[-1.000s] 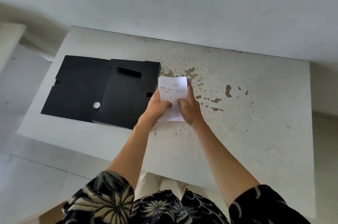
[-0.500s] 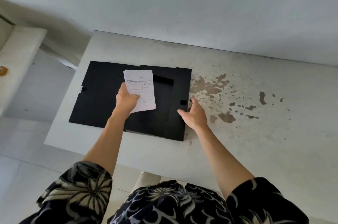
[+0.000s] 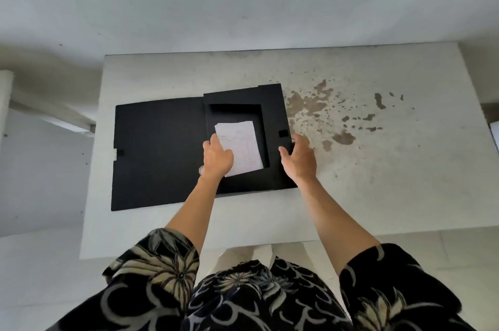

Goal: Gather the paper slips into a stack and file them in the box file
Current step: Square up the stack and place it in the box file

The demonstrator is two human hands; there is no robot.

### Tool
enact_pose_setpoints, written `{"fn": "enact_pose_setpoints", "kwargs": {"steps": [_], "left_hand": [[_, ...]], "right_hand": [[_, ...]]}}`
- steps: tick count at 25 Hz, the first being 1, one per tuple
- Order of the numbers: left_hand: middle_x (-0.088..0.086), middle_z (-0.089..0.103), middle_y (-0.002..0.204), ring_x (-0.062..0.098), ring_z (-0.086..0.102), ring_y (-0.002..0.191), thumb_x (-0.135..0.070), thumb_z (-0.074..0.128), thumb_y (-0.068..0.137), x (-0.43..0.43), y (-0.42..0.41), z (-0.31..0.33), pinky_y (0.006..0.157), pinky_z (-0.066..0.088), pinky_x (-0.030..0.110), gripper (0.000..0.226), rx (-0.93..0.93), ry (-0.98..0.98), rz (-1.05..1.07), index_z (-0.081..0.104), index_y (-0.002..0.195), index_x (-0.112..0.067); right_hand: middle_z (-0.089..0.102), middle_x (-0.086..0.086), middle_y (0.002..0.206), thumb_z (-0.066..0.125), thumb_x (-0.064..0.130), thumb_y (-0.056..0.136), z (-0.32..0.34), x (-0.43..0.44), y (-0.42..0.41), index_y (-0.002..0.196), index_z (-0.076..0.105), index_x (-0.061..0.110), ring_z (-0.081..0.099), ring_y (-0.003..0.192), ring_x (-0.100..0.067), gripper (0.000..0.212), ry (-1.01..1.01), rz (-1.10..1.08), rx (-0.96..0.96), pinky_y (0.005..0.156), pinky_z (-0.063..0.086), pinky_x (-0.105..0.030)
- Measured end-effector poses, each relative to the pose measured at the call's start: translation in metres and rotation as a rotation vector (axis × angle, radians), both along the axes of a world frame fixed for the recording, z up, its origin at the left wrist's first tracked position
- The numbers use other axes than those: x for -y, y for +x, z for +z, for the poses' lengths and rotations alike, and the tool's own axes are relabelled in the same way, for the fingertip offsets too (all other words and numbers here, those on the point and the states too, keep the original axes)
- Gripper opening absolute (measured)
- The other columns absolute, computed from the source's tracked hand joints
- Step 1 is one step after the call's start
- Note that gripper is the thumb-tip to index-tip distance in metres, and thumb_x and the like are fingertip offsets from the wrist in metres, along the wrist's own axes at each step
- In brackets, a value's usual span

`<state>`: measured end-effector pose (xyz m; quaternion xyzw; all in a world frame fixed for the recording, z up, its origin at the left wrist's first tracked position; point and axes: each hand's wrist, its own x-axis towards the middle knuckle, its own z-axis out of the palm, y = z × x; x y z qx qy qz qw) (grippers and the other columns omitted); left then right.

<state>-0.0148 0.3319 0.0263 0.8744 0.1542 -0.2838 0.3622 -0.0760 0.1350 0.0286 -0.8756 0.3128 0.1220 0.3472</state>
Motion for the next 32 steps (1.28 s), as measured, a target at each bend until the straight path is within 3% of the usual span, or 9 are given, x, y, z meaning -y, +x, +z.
{"fn": "enact_pose_setpoints", "kwargs": {"steps": [3,6,11,16,19,22,25,29,32], "left_hand": [[0.017,0.049,0.127,0.024,0.050,0.096,-0.006,0.048,0.098,0.012,-0.011,-0.005,0.080,0.042,0.033,0.041,0.050,0.029,-0.198,0.045,0.139,-0.005],[0.018,0.055,0.121,0.030,0.059,0.100,-0.008,0.052,0.098,0.017,-0.020,-0.016,0.081,0.049,0.035,0.034,0.071,0.019,-0.328,0.053,0.131,-0.006],[0.015,0.049,0.135,0.029,0.057,0.115,-0.006,0.059,0.098,0.032,-0.019,-0.016,0.084,0.047,0.030,0.054,0.105,-0.050,-0.211,0.041,0.149,-0.006],[0.016,0.043,0.144,0.033,0.049,0.127,0.000,0.065,0.090,0.044,-0.010,-0.016,0.083,0.047,0.033,0.063,0.138,0.032,0.045,0.040,0.148,-0.007],[0.013,0.049,0.148,0.031,0.048,0.134,0.003,0.063,0.092,0.048,-0.008,-0.018,0.096,0.050,0.037,0.066,0.139,-0.047,-0.053,0.037,0.152,-0.009],[0.008,0.054,0.148,0.024,0.056,0.127,0.004,0.059,0.096,0.049,-0.006,-0.017,0.099,0.048,0.032,0.062,0.110,-0.169,-0.120,0.038,0.152,-0.012],[0.009,0.060,0.136,0.019,0.061,0.111,0.004,0.061,0.095,0.046,-0.005,-0.018,0.092,0.049,0.027,0.054,0.154,-0.137,0.038,0.046,0.145,-0.011],[0.011,0.068,0.117,0.024,0.065,0.106,0.002,0.056,0.098,0.050,-0.016,-0.019,0.089,0.055,0.031,0.041,0.050,-0.132,0.098,0.053,0.137,-0.008],[0.010,0.068,0.116,0.025,0.066,0.106,-0.002,0.058,0.098,0.047,-0.021,-0.017,0.091,0.058,0.036,0.034,0.021,-0.172,0.079,0.058,0.131,-0.010]], "right_hand": [[0.058,-0.010,0.146,0.060,0.028,0.101,-0.001,-0.006,-0.006,0.151,0.044,0.013,0.056,0.134,-0.030,0.055,0.019,-0.001,0.006,0.109,0.048,-0.042],[0.059,-0.010,0.146,0.060,0.029,0.101,-0.003,-0.007,-0.009,0.151,0.044,0.014,0.055,0.135,-0.031,0.055,0.018,0.005,0.008,0.110,0.047,-0.041],[0.061,-0.009,0.143,0.062,0.030,0.100,-0.005,-0.003,-0.009,0.152,0.045,0.017,0.058,0.130,-0.030,0.056,0.030,0.022,-0.010,0.109,0.048,-0.043],[0.063,-0.009,0.139,0.065,0.029,0.098,-0.010,0.006,-0.006,0.150,0.045,0.015,0.060,0.128,-0.030,0.058,0.049,0.043,-0.015,0.109,0.049,-0.042],[0.061,-0.009,0.141,0.066,0.028,0.097,-0.012,0.009,-0.004,0.152,0.044,0.015,0.059,0.129,-0.030,0.061,0.062,0.049,-0.015,0.109,0.048,-0.041],[0.060,-0.009,0.142,0.068,0.028,0.095,-0.010,0.011,0.000,0.152,0.043,0.016,0.058,0.130,-0.029,0.063,0.076,0.048,-0.032,0.108,0.049,-0.040],[0.060,-0.009,0.143,0.069,0.028,0.094,-0.009,0.015,0.004,0.153,0.042,0.018,0.058,0.130,-0.028,0.065,0.103,0.052,-0.063,0.108,0.050,-0.041],[0.062,-0.009,0.140,0.070,0.029,0.094,-0.007,0.015,0.005,0.152,0.043,0.019,0.060,0.128,-0.028,0.065,0.104,0.047,-0.076,0.106,0.052,-0.043],[0.062,-0.009,0.140,0.070,0.029,0.094,-0.005,0.014,0.006,0.151,0.043,0.019,0.061,0.126,-0.029,0.064,0.108,0.053,-0.089,0.105,0.053,-0.044]]}}
